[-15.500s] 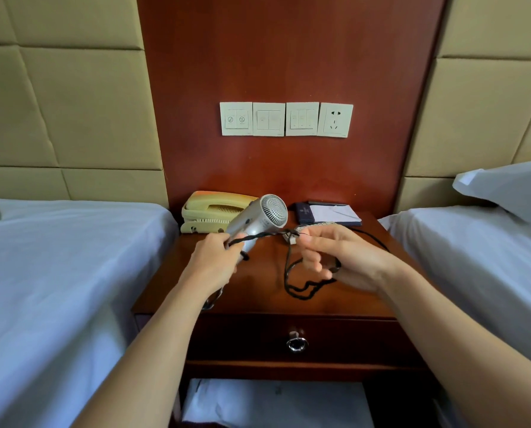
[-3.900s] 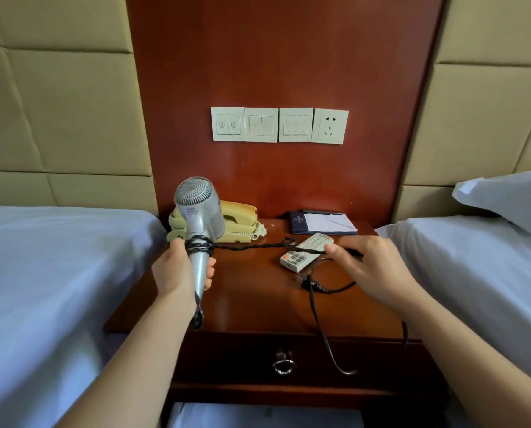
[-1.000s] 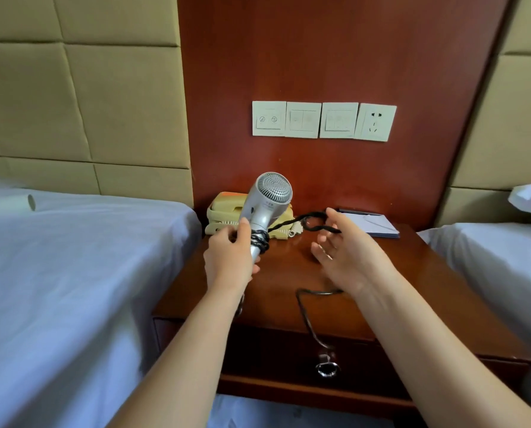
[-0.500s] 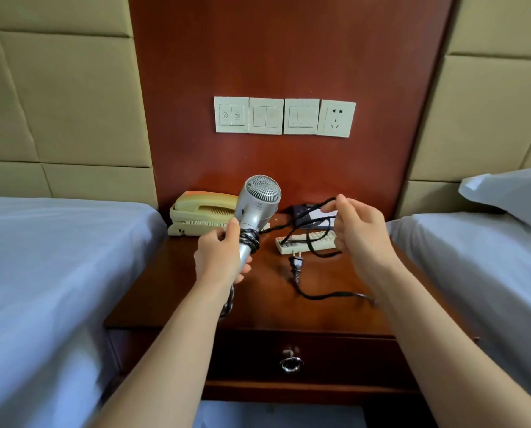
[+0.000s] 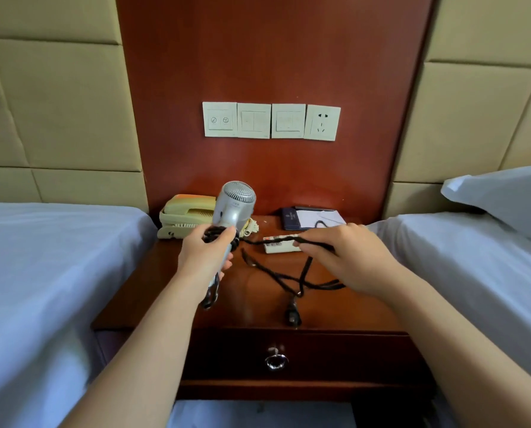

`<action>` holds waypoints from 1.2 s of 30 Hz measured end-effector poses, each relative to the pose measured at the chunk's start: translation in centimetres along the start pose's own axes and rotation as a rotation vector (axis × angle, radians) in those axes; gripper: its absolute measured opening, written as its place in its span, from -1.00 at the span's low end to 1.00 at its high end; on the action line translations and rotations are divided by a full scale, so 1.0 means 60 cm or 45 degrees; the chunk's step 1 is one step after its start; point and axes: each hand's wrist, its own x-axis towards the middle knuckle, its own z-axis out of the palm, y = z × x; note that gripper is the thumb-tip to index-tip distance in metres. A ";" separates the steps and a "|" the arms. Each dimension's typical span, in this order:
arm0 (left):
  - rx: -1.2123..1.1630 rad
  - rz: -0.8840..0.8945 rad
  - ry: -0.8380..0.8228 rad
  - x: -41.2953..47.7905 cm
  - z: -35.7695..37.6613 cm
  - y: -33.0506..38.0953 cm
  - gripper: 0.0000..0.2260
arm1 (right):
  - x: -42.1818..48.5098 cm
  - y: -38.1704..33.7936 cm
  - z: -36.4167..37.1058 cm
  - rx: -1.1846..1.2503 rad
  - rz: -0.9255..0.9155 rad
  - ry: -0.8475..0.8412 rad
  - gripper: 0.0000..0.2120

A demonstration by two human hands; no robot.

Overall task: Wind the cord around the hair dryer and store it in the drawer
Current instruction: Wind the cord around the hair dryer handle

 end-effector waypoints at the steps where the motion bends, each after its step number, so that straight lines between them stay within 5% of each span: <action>1: 0.068 0.027 -0.013 -0.001 0.004 -0.002 -0.71 | 0.001 -0.002 -0.002 0.043 -0.014 0.009 -0.79; 8: 0.543 0.212 -0.107 -0.018 0.023 0.013 -0.49 | 0.018 0.001 -0.012 0.167 -0.104 0.181 -0.76; 12: 0.630 0.242 -0.158 -0.038 0.033 0.020 -0.61 | 0.024 -0.005 -0.010 0.177 -0.112 0.171 -0.68; 18: 0.759 0.161 -0.184 -0.037 0.063 0.019 -0.52 | 0.036 -0.042 0.018 0.072 -0.217 0.150 -0.69; 23: 0.770 0.072 -0.165 -0.027 0.077 0.019 -0.87 | 0.036 -0.059 0.040 0.018 -0.282 0.068 -0.67; 26: 0.714 0.053 -0.132 -0.028 0.072 0.015 -0.88 | 0.036 -0.058 0.040 0.007 -0.298 0.059 -0.64; 30: 0.766 0.171 -0.115 -0.038 0.064 0.011 -0.77 | 0.037 -0.050 0.028 0.282 -0.196 0.073 -0.79; 36: 0.891 0.258 -0.105 -0.047 0.055 0.002 -0.68 | 0.028 0.001 0.018 0.668 0.122 0.017 -0.72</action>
